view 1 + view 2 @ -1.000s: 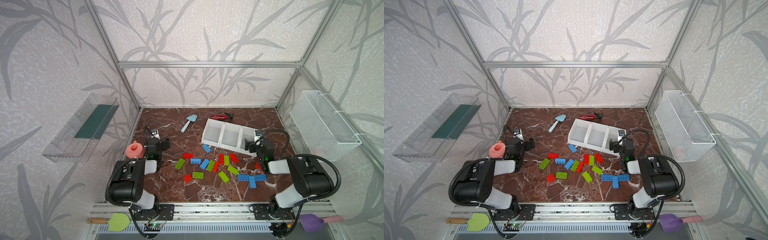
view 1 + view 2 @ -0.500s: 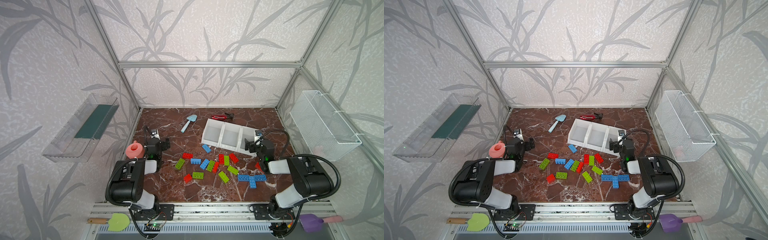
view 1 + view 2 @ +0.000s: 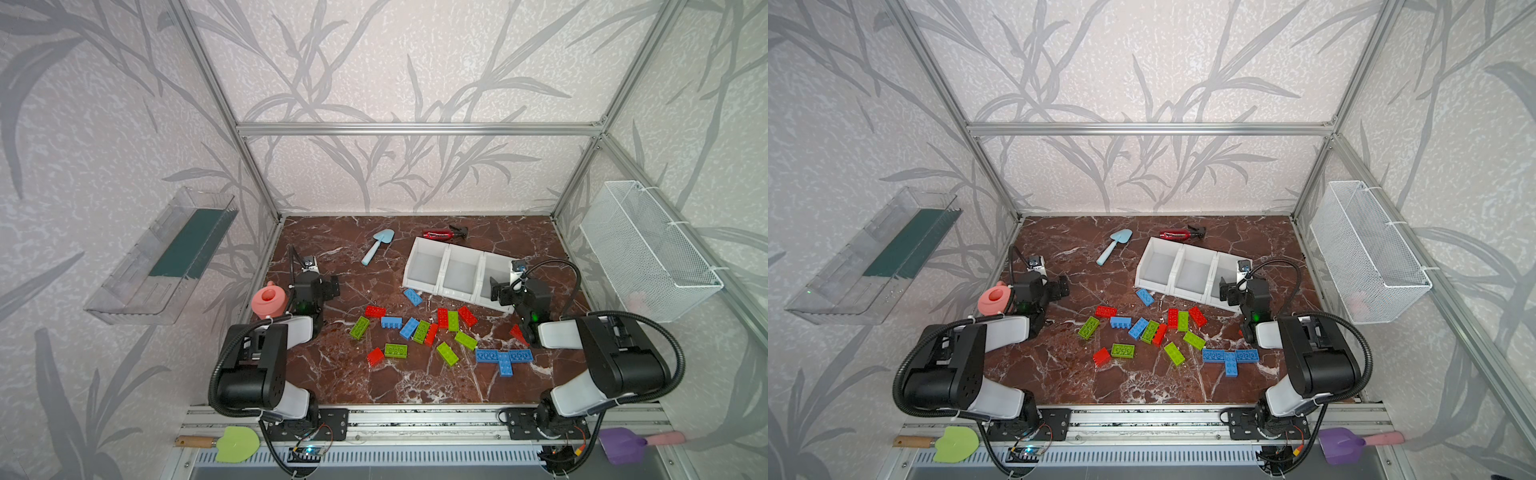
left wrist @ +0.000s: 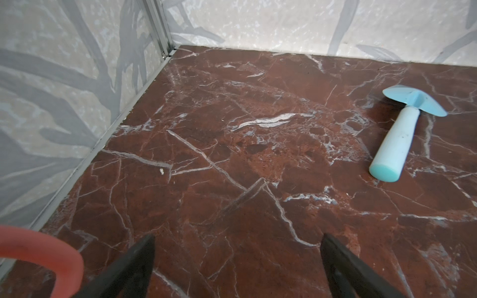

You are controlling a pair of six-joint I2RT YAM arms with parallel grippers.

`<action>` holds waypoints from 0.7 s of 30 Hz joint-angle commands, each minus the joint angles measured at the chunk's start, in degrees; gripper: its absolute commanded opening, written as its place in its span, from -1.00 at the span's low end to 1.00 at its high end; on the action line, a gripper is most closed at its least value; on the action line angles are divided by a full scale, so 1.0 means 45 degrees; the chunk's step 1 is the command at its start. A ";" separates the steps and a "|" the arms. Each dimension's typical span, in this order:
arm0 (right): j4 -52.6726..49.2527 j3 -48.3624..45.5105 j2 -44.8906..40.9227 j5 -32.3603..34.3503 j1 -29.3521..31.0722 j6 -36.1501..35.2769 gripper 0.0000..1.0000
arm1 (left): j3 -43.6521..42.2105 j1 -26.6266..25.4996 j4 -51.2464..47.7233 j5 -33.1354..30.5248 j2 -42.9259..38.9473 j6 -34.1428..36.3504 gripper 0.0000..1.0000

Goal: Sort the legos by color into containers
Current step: 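Reach the right gripper over the brick pile while the left arm rises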

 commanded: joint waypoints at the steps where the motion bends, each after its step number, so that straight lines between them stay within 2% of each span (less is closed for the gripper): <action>1: -0.3450 0.1100 -0.2173 0.2036 0.0647 0.0065 0.98 | 0.1857 -0.0473 -0.4341 -0.1333 -0.1204 0.0083 0.98; 5: -0.7899 0.2667 -0.4345 0.2380 0.1096 0.0798 0.98 | 0.2971 -0.1387 -0.6984 -0.2880 -0.2675 -0.1039 0.98; 7: -0.9521 0.3250 -0.5292 0.2332 0.1555 0.1335 0.99 | 0.4198 -0.1731 -0.9468 -0.3641 -0.3154 -0.2487 0.98; 11: -1.2111 0.4292 -0.6592 0.2299 0.3239 0.1619 0.99 | 0.6328 -0.2763 -1.3575 -0.4462 -0.3670 -0.4468 0.98; 13: -1.3486 0.5005 -0.6804 0.2437 0.4493 0.1422 0.99 | 0.6860 -0.3155 -1.4940 -0.3880 -0.4258 -0.5055 0.98; 17: -1.4895 0.6008 -0.6674 0.1882 0.6868 0.0671 1.00 | 0.6504 -0.3347 -1.5752 -0.2159 -0.6219 -0.5448 0.99; 21: -1.5568 0.6829 -0.5659 0.0352 0.7648 0.0686 0.93 | 0.4432 -0.3366 -1.5018 -0.0662 -0.9051 -0.5942 0.93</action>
